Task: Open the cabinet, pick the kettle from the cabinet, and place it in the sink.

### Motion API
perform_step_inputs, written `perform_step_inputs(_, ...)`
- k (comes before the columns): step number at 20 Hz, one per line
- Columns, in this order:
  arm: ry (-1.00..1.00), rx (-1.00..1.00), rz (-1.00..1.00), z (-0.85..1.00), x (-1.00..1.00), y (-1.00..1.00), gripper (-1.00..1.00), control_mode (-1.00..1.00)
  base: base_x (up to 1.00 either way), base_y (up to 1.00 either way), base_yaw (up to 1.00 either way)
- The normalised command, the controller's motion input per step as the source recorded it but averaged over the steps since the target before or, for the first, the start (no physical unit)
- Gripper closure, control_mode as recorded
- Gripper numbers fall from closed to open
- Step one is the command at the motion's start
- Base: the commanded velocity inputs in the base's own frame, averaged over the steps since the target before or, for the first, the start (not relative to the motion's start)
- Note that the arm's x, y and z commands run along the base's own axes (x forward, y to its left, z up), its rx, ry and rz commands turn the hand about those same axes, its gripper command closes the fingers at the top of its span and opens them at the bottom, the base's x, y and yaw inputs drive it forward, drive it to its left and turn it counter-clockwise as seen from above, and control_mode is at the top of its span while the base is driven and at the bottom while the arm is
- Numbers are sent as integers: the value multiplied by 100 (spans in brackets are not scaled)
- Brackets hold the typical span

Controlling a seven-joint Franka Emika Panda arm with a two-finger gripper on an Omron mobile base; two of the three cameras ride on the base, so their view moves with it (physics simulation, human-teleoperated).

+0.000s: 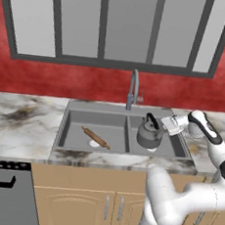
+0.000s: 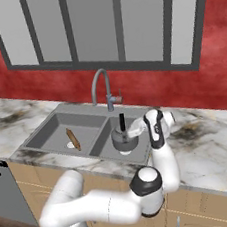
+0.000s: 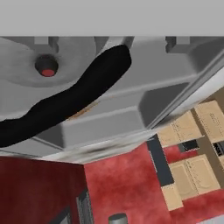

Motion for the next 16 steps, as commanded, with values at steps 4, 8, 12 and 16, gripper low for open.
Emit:
perform_step_inputs(4, 2, -3, -20, -2, -10, -40, -100, -100, 0, 0, 0)
perform_step_inputs(8, 0, -11, -22, 5, -19, -30, -100, -100, 0, 0, 0)
perform_step_inputs(12, 0, -13, -16, 20, -24, -25, -100, -100, 0, 0, 0)
perform_step_inputs(16, 0, -24, -9, 35, -26, -13, -100, -100, 0, 0, 0)
